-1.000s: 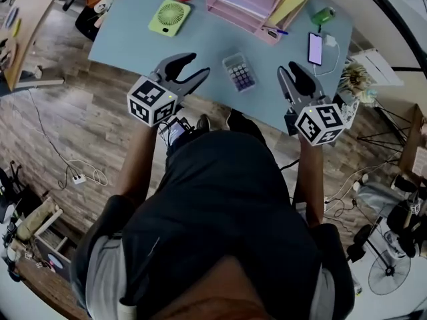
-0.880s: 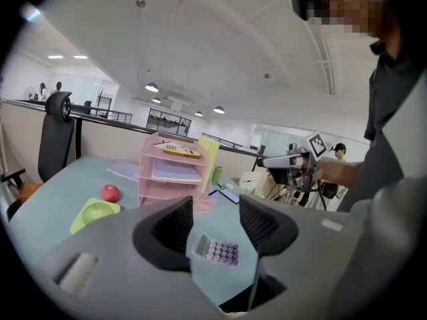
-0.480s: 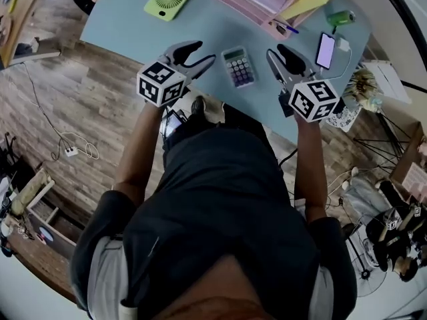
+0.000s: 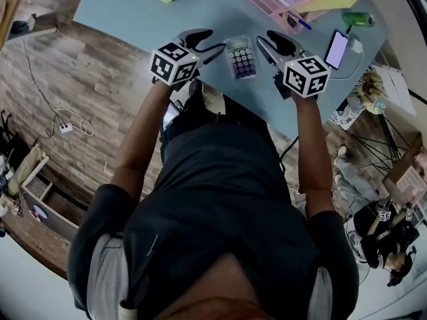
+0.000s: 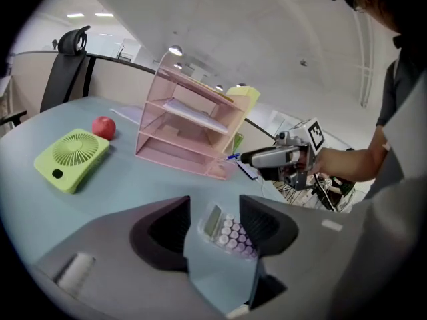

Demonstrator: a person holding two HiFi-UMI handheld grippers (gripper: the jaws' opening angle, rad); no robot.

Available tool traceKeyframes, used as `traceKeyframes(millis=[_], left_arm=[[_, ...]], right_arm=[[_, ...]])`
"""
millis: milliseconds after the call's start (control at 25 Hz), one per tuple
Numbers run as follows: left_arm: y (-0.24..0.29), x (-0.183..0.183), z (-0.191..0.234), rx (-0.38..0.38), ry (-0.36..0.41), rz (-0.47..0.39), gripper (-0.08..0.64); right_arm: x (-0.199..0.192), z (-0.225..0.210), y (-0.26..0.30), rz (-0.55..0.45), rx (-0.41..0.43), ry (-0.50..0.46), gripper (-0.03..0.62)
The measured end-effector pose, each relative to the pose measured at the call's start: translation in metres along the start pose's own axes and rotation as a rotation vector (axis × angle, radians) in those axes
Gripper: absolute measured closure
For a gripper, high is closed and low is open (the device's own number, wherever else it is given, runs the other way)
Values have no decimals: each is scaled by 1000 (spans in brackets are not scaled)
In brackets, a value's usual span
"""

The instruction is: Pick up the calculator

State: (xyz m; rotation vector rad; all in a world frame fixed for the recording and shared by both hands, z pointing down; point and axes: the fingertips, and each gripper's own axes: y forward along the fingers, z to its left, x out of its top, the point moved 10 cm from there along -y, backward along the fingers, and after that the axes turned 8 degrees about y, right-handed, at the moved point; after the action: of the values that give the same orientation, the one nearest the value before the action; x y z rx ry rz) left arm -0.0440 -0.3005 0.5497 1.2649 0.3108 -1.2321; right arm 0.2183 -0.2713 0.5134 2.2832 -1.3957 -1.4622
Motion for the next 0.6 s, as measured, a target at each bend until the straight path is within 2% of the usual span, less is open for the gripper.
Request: traceKeyframes(millis=[360, 600], left_arm=[[45, -35, 8, -6, -83, 99, 308], [75, -48, 9, -17, -98, 159, 308]], right_arm=[[-35, -37, 47, 173, 110, -18, 439], [-53, -62, 64, 263, 146, -41, 439]])
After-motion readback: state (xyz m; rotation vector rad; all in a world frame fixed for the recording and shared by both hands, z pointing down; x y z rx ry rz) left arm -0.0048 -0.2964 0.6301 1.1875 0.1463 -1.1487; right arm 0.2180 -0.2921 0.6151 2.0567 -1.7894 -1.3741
